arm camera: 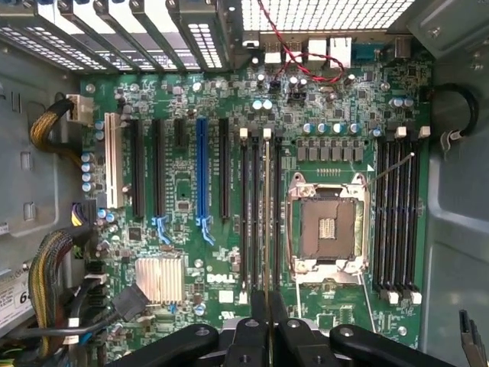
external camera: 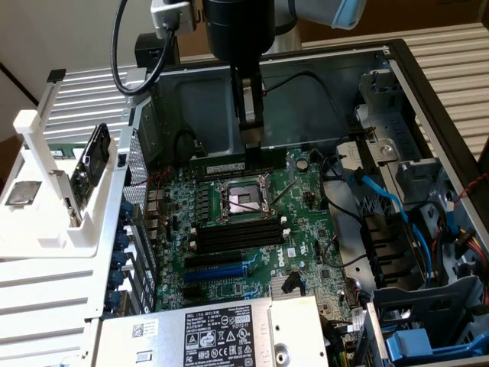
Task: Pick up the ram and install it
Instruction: 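Pick up the ram and move it above insertion slot, then insert the ram into the slot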
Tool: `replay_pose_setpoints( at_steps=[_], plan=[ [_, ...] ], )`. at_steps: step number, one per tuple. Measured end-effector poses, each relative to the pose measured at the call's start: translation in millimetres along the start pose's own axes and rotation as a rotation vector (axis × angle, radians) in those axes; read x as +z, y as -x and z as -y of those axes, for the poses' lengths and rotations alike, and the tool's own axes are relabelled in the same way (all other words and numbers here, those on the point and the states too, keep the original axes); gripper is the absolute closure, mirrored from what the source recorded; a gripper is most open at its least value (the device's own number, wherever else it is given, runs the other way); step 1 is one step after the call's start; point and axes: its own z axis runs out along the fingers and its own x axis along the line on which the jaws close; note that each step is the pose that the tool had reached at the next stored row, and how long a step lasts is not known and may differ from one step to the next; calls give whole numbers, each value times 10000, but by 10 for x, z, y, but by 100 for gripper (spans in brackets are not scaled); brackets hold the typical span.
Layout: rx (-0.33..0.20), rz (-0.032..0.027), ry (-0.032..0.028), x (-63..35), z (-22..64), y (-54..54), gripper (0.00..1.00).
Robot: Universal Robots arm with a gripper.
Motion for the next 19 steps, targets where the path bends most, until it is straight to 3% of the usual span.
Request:
replay_pose_setpoints(
  at_steps=[1,19],
  plan=[
    [-4,-2,73,18,-1,-1,88],
    [-4,-1,73,26,-1,-14,88]
  ],
)
